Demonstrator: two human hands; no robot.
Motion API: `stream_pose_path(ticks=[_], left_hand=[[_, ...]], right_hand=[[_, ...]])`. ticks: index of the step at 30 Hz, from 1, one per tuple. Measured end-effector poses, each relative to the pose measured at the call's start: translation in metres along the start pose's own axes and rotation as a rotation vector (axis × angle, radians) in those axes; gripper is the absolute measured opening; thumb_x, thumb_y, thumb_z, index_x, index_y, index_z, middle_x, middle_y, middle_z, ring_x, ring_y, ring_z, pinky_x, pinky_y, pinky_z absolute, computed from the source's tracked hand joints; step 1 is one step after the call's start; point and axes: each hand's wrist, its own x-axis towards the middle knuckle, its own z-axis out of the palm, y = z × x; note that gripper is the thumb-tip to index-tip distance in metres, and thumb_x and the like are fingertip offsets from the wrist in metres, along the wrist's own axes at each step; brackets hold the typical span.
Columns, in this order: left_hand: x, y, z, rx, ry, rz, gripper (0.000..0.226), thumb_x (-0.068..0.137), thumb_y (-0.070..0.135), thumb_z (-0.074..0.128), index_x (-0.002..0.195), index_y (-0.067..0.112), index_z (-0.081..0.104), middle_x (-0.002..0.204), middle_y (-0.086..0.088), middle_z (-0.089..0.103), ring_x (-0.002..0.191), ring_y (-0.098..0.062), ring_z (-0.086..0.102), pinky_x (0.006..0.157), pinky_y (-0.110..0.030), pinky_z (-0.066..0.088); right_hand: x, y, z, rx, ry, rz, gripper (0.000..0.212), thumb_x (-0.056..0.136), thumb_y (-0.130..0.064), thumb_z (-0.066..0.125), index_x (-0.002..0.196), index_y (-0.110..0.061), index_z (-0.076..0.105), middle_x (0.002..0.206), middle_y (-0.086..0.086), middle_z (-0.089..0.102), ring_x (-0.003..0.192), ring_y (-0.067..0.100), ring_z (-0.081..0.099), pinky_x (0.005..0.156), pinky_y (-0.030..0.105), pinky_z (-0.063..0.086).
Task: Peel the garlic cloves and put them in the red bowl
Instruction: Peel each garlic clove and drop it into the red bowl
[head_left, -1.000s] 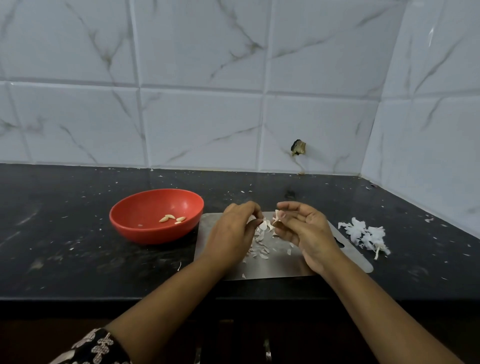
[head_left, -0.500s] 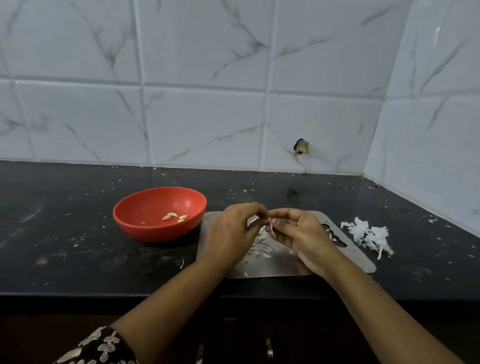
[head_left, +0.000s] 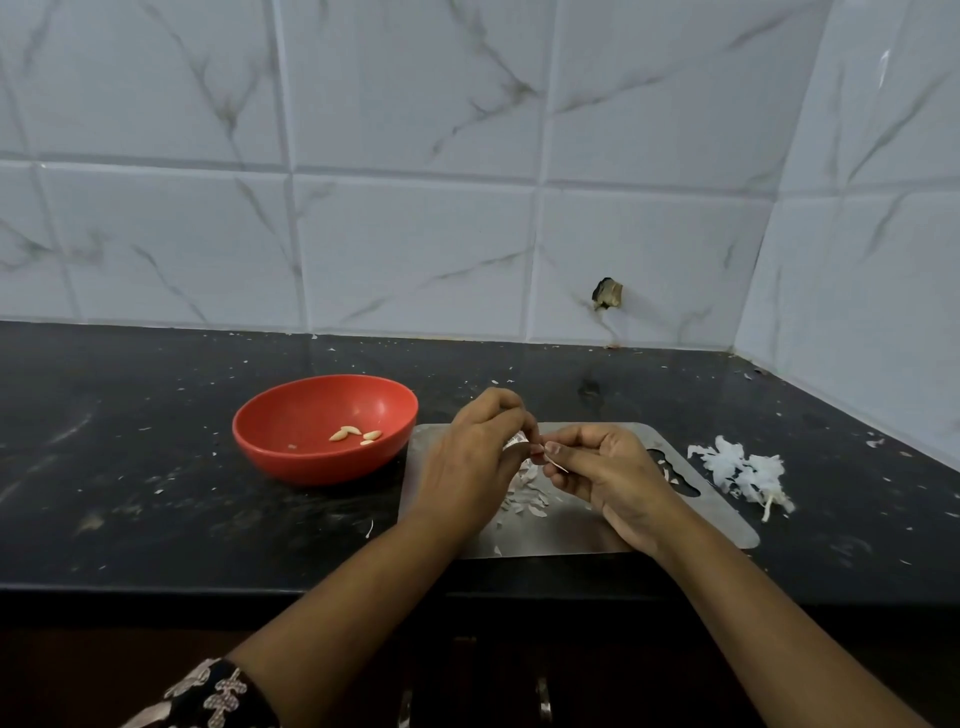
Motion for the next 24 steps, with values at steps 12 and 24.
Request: stream_pose_path(ticks=[12, 24], left_hand=[[-0.0010, -0.0050, 0.0050, 0.015, 0.090, 0.067, 0.009, 0.080, 0.015, 0.074, 0.082, 0.021, 0.068, 0.100, 0.013, 0.058, 0.079, 0.005, 0.042, 0.057, -0.005, 0.032], [0.0007, -0.0071, 0.0059, 0.065, 0.013, 0.146, 0.004, 0.082, 0.019, 0.064, 0.085, 0.019, 0.066, 0.104, 0.009, 0.059, 0.082, -0.004, 0.054, 0.054, -0.006, 0.030]], right_hand=[[-0.0017, -0.0010, 0.0008, -0.008, 0.010, 0.003, 0.010, 0.090, 0.002, 0.061, 0.088, 0.000, 0.071, 0.078, 0.013, 0.071, 0.066, 0.012, 0.064, 0.061, 0.017, 0.055], [0.0002, 0.0009, -0.0007, -0.014, -0.013, 0.020, 0.007, 0.090, 0.004, 0.060, 0.091, 0.007, 0.066, 0.073, 0.013, 0.068, 0.058, 0.010, 0.061, 0.056, 0.016, 0.052]])
